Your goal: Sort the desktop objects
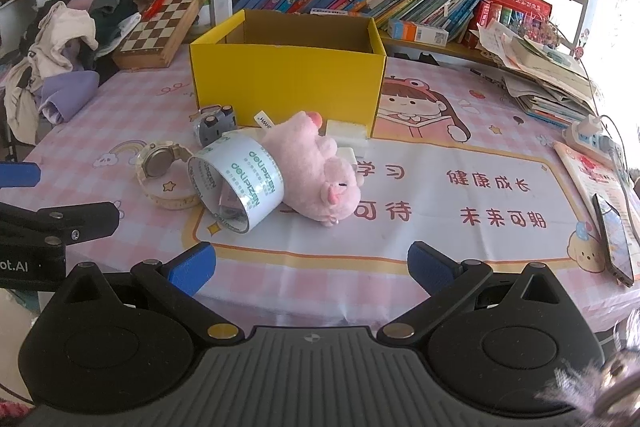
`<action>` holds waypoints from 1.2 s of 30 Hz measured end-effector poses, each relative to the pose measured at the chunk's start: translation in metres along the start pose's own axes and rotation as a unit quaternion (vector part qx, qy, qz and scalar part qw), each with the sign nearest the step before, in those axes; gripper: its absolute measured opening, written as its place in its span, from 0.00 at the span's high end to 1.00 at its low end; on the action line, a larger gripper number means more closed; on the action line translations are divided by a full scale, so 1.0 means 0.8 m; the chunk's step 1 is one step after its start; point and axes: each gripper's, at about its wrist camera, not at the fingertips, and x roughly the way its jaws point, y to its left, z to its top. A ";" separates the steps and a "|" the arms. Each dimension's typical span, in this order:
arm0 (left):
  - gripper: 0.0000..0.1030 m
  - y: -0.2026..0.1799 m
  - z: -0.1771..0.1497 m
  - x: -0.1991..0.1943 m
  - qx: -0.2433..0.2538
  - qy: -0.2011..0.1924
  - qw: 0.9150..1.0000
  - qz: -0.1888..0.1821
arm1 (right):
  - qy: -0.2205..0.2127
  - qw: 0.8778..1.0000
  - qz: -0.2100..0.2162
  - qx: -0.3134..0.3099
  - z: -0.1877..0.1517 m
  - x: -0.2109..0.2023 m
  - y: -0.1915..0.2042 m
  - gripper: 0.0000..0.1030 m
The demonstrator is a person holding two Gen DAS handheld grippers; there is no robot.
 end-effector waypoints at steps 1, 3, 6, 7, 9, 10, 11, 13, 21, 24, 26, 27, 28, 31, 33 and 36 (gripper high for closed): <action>0.00 -0.001 0.000 0.000 0.001 0.000 1.000 -0.001 | 0.000 1.000 0.000 -0.001 0.000 0.000 0.000 0.00; 0.00 -0.002 0.000 -0.001 0.003 -0.001 1.000 -0.002 | 0.001 1.000 -0.001 -0.002 -0.001 0.000 0.001 0.00; 0.00 -0.003 -0.001 -0.002 0.004 -0.001 1.000 -0.002 | 0.003 1.000 -0.002 -0.003 -0.001 0.000 0.002 0.00; 0.00 -0.003 -0.001 -0.002 0.004 -0.001 1.000 -0.003 | 0.003 1.000 -0.002 -0.003 -0.002 0.000 0.002 0.00; 0.00 -0.004 -0.001 -0.001 0.005 0.000 1.000 -0.003 | 0.005 1.000 -0.003 -0.004 -0.002 0.000 0.002 0.00; 0.00 -0.004 -0.001 -0.001 0.005 0.000 1.000 -0.004 | 0.005 1.000 -0.003 -0.004 -0.002 0.000 0.002 0.00; 0.00 -0.004 -0.001 -0.001 0.006 0.000 1.000 -0.004 | 0.006 1.000 -0.003 -0.004 -0.002 0.000 0.002 0.00; 0.00 -0.005 -0.001 -0.001 0.007 0.000 1.000 -0.004 | 0.007 1.000 -0.001 -0.003 -0.002 0.001 0.001 0.00; 0.00 -0.007 -0.001 0.000 0.010 0.002 1.000 -0.006 | 0.009 1.000 0.000 0.005 -0.002 0.001 -0.004 0.00; 0.00 -0.008 -0.001 0.000 0.010 0.003 1.000 -0.007 | 0.010 1.000 0.000 0.006 -0.003 0.002 -0.004 0.00; 0.00 -0.007 -0.001 0.001 0.009 0.005 1.000 -0.006 | 0.011 1.000 0.000 0.007 -0.003 0.002 -0.004 0.00; 0.00 -0.007 -0.001 0.002 0.009 0.005 1.000 -0.006 | 0.012 1.000 0.000 0.007 -0.003 0.002 -0.004 0.00; 0.00 -0.007 -0.001 0.002 0.008 0.006 1.000 -0.006 | 0.013 1.000 0.000 0.007 -0.003 0.003 -0.004 0.00; 0.00 -0.006 -0.001 0.004 0.006 0.009 1.000 -0.006 | 0.015 1.000 0.000 0.005 -0.003 0.004 -0.003 0.00; 0.00 -0.006 -0.002 0.004 0.005 0.011 1.000 -0.006 | 0.016 1.000 0.000 0.005 -0.004 0.004 -0.004 0.00; 0.00 -0.005 -0.002 0.006 0.004 0.014 1.000 -0.005 | 0.019 1.000 -0.001 0.006 -0.004 0.005 -0.004 0.00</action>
